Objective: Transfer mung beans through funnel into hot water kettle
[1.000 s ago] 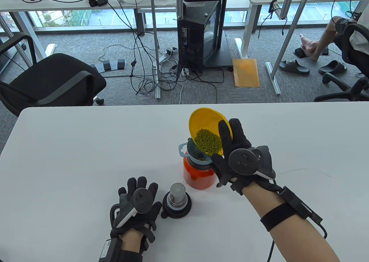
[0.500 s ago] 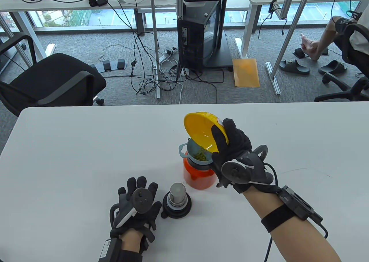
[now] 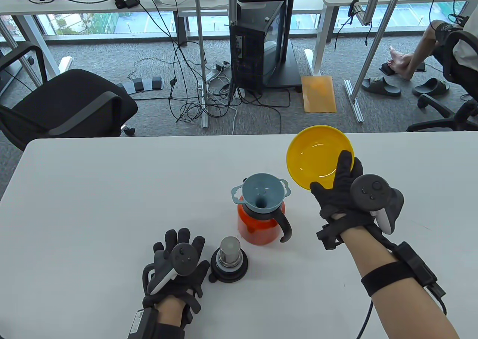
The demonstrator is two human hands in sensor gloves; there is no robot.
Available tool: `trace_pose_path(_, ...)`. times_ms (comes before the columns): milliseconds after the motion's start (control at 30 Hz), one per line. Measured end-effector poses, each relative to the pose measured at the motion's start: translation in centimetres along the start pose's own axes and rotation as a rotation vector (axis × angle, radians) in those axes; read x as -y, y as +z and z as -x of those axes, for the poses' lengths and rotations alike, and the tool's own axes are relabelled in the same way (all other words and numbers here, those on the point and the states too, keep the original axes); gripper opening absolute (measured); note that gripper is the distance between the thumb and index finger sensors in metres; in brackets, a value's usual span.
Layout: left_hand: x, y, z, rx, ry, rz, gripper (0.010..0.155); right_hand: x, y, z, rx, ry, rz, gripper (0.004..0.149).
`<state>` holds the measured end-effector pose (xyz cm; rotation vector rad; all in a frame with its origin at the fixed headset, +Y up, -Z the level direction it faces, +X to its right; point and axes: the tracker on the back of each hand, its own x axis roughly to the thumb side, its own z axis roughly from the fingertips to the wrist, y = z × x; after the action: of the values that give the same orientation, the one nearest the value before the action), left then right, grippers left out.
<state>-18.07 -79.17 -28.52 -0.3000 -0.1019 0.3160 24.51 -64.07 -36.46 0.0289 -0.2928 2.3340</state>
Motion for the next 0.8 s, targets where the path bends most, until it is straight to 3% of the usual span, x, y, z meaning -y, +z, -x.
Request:
trace_pose_path(333, 0.0, 0.0, 0.0, -0.001, 0.002, 0.003, 0.072, -2.3, 2.5, 7.3, -0.183, -0.095, -0.093, 0.099)
trace_pose_path(800, 0.0, 0.0, -0.1, 0.001, -0.001, 0.005, 0.072, -6.4, 5.1, 11.8, -0.303, -0.059, -0.283, 0.098)
